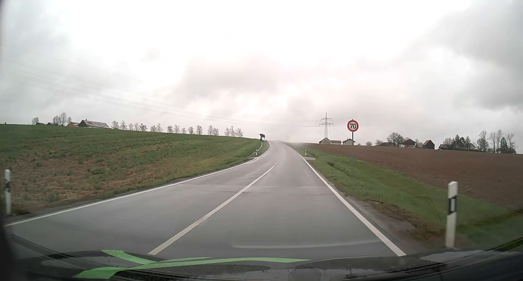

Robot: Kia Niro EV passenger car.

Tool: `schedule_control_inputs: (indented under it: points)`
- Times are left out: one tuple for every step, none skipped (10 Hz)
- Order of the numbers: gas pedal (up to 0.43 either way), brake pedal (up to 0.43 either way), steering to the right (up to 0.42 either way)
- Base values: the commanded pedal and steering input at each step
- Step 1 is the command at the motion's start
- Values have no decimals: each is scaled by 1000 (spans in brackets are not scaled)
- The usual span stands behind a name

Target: Follow the waypoints while adhering to traffic rules and regulations

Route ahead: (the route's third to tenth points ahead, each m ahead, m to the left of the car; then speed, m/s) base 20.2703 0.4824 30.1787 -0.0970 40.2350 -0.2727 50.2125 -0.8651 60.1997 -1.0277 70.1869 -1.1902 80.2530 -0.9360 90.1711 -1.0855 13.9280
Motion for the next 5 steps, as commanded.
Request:
schedule_control_inputs:
  points:
    - [398,0,20]
    - [398,0,21]
    - [398,0,21]
    - [398,0,20]
    - [398,0,18]
